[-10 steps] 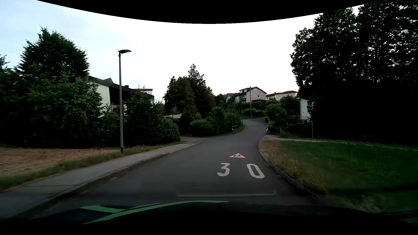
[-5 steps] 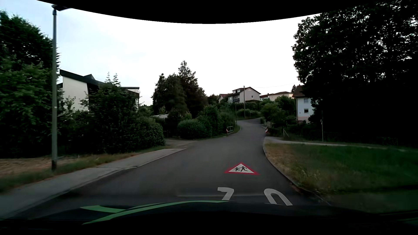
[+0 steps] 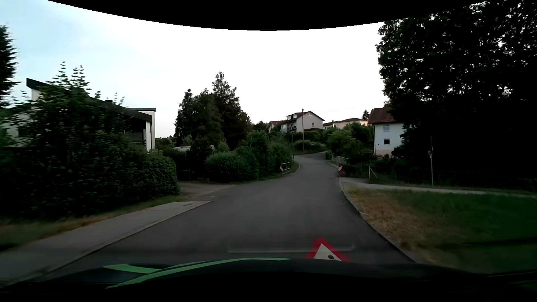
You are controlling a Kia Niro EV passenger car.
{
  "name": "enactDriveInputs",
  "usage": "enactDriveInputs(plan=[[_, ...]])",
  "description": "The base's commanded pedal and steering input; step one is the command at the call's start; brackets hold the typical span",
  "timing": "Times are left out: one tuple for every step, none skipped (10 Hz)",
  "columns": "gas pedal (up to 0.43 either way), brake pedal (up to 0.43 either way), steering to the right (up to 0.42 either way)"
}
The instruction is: Follow the waypoints while adhering to traffic rules and regulations
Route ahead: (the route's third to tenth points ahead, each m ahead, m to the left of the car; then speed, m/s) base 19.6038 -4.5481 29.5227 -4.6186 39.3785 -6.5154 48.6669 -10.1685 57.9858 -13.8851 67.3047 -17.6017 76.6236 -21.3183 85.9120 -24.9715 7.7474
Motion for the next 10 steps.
enactDriveInputs(plan=[[0.028,0.000,0.059],[0.028,0.000,0.059],[0.008,0.000,0.059],[0.008,0.000,0.059],[0.008,0.000,0.059],[0.008,0.000,0.058],[0.008,0.000,0.058],[0.008,0.000,0.058],[0.008,0.000,0.060],[0.008,0.000,0.062]])
